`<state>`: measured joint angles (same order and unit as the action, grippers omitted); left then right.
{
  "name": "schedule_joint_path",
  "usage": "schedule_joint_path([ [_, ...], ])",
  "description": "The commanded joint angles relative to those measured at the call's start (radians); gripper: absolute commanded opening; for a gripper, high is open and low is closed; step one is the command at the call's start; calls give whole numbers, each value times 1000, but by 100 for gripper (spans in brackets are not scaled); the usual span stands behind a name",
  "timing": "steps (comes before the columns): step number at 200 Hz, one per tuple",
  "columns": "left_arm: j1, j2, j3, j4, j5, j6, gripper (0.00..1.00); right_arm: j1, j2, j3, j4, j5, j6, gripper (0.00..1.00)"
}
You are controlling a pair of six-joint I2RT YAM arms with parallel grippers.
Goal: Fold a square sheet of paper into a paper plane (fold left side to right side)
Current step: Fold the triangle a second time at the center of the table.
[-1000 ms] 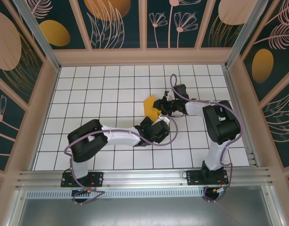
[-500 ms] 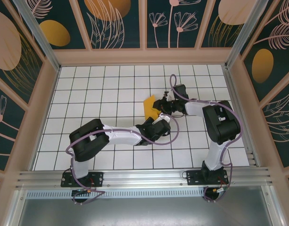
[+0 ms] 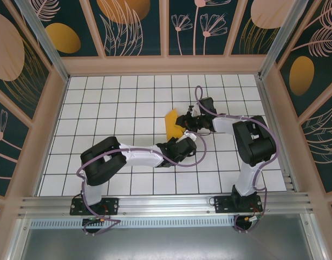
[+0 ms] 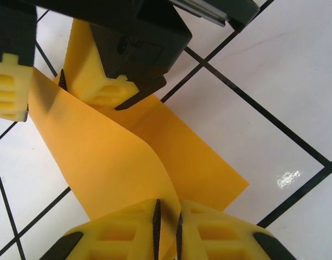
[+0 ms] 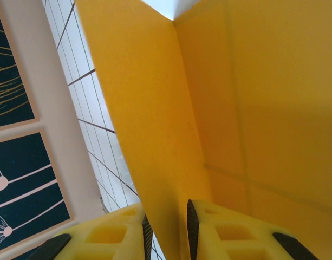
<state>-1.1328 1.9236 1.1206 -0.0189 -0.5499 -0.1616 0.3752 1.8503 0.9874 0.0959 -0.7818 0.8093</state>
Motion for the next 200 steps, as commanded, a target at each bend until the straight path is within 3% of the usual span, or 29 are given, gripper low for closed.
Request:
schedule_joint_path([
  [1,-2,9,21,5,14,-11,14,9,-3,11,-31,13,-31,28],
  [60,9,-22,-3,22,45,-42,1,7,-7,17,-43,18,-44,28],
  [92,34,-61,-34,48,101,-67,0,6,-10,19,-43,15,-46,30],
  [181,113,-161,-141,172,334,-131,0,-46,-142,-12,-10,55,-56,76],
  [200,124,-167,-142,187,370,-140,0,-65,-187,-41,4,56,-57,82],
])
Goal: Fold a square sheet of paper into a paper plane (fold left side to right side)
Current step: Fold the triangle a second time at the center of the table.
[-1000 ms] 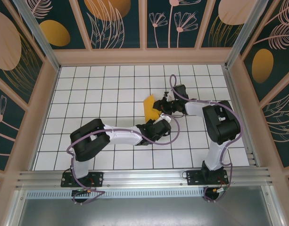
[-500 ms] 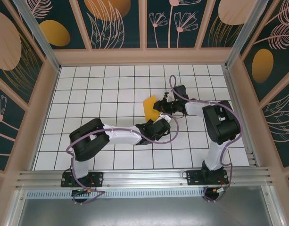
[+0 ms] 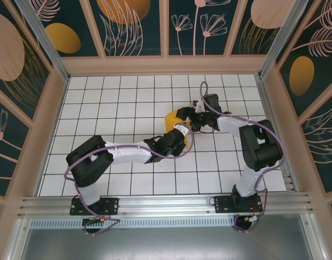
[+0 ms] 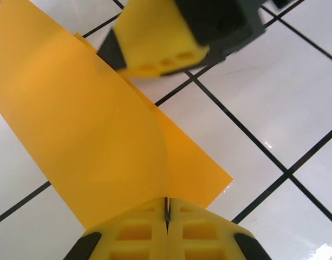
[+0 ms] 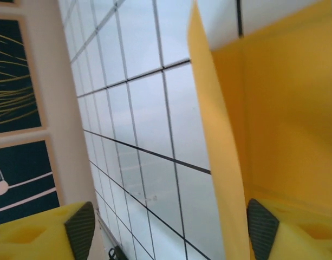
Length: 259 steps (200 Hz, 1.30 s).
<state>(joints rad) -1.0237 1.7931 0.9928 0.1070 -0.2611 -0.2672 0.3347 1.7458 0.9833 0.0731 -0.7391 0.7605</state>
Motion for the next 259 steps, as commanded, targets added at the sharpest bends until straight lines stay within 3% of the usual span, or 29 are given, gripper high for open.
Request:
schedule_joint_path([
  [1,15,-36,-14,61,84,-34,0,-27,-85,-38,27,13,-8,82],
  [29,36,-45,-45,82,138,-57,0,-48,-151,-108,12,27,-24,80],
  [45,51,-59,-65,106,172,-74,0,-56,-194,-161,0,50,-41,65],
  [96,85,-72,-101,143,248,-109,0,-56,-295,-353,69,72,-29,37],
  [147,117,-98,-128,171,284,-143,0,-22,-264,-431,122,87,-11,2],
  [191,134,-107,-139,174,295,-161,0,53,-166,-356,76,167,-21,0],
  [259,159,-89,-137,148,324,-172,0,92,-68,-284,-35,237,-48,0],
])
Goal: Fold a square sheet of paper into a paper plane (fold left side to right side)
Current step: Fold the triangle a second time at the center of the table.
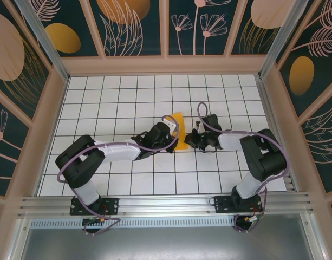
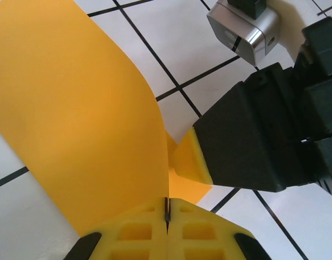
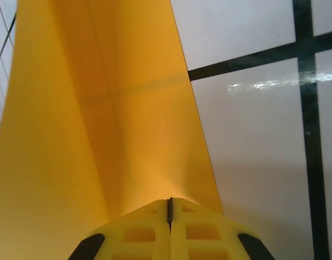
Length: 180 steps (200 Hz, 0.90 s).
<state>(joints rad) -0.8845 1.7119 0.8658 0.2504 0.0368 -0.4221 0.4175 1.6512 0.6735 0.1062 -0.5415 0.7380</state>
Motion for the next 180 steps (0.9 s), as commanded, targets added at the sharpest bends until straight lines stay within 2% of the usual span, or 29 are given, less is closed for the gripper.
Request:
schedule_joint_path([
  [1,20,-8,-10,4,27,-17,0,10,27,26,-70,39,-27,0],
  [95,92,-4,-26,-33,116,-14,0,16,68,52,-163,78,-80,0],
  [180,114,47,12,-61,51,17,0,29,74,72,-190,80,-97,0],
])
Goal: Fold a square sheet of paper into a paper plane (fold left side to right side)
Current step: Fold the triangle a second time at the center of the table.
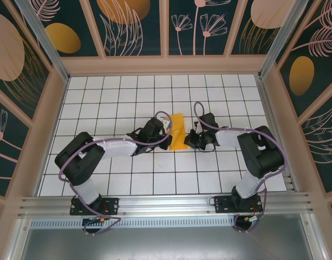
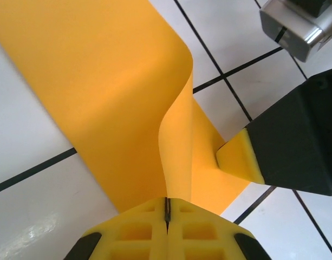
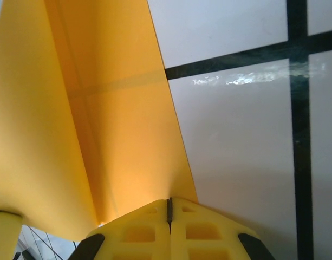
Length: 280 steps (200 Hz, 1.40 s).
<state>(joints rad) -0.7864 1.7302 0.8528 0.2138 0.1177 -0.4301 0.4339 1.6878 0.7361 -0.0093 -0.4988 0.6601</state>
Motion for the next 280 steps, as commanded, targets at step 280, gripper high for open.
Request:
schedule_joint_path([
  [280,20,146,90,-28,-110,56,0,18,50,14,-91,31,-34,1],
])
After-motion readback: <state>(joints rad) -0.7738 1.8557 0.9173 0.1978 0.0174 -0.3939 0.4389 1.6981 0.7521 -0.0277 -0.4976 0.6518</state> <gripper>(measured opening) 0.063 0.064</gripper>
